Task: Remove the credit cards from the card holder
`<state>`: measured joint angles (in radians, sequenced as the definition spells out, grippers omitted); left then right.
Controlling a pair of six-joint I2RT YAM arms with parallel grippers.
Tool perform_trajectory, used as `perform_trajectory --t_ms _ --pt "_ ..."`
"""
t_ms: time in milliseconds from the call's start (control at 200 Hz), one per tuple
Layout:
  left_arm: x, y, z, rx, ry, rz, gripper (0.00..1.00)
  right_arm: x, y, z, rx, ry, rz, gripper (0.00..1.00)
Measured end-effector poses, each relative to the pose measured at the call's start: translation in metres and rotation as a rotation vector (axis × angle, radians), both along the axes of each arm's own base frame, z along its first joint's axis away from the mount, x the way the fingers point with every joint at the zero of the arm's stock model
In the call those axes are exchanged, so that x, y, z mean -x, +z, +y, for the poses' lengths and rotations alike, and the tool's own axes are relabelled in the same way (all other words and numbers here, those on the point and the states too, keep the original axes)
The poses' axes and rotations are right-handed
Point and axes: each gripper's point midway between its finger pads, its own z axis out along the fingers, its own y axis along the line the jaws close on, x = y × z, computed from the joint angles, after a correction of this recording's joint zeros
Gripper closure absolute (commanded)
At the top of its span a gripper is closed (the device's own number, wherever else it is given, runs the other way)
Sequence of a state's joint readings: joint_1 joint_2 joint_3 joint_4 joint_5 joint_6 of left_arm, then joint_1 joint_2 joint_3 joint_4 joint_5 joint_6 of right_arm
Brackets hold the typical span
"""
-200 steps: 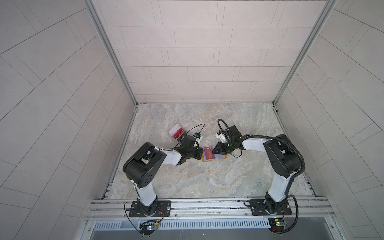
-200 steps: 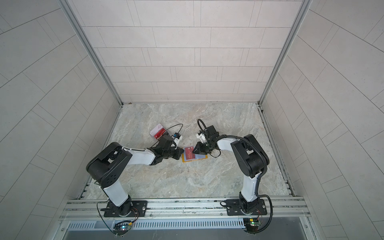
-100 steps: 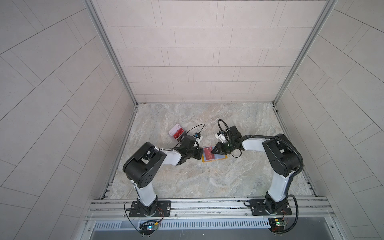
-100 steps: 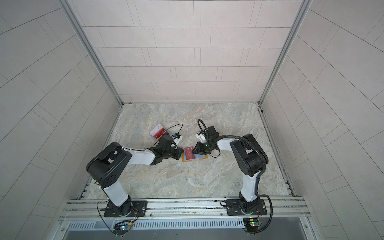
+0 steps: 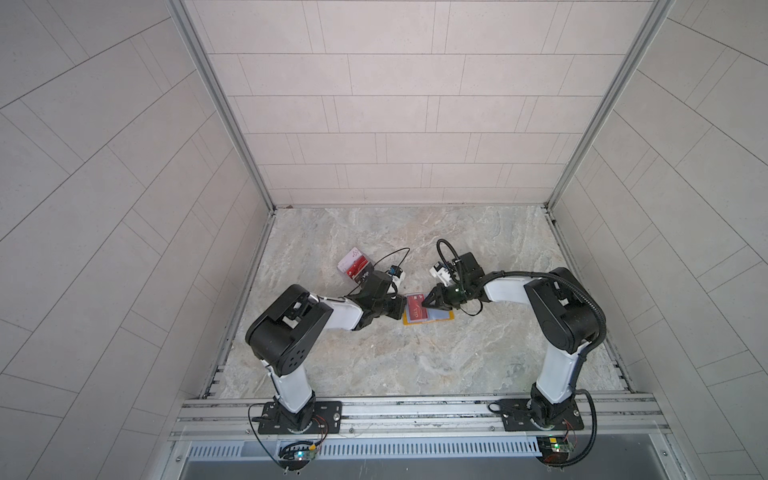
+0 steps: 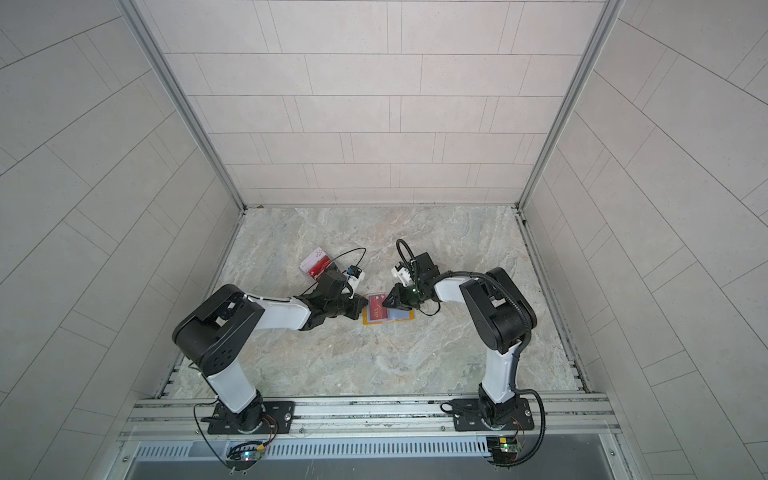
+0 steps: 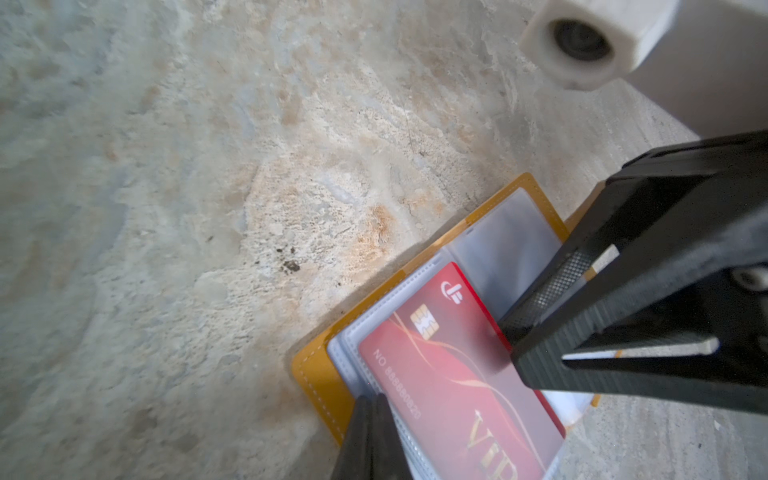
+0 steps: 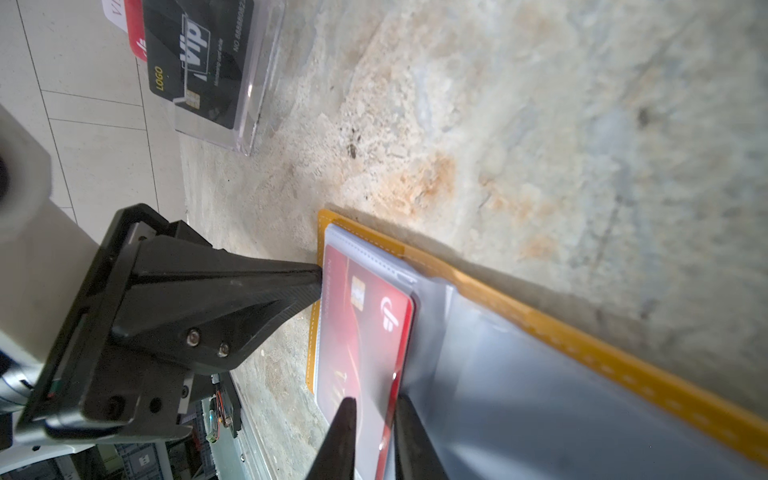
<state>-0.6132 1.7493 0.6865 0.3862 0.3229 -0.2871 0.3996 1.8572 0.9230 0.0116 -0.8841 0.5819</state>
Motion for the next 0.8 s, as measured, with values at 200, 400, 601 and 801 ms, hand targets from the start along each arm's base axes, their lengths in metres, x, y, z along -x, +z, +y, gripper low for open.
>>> perform_trajectory --t_ms 200,400,601,801 --pt "-0.001 0.000 0.001 0.000 0.003 0.000 1.00 0.000 0.002 0.002 -0.031 -0.014 0.015 0.80" --pt "-0.001 0.000 0.001 0.000 0.006 -0.001 1.00 -0.002 0.008 0.006 -0.071 -0.023 0.013 0.80" --pt "-0.002 0.000 0.001 0.003 0.008 0.000 1.00 -0.006 0.014 0.010 -0.102 -0.028 0.003 0.81" --pt "-0.001 0.000 0.001 0.007 0.012 0.003 1.00 -0.007 0.008 0.012 -0.112 -0.029 0.025 0.81"
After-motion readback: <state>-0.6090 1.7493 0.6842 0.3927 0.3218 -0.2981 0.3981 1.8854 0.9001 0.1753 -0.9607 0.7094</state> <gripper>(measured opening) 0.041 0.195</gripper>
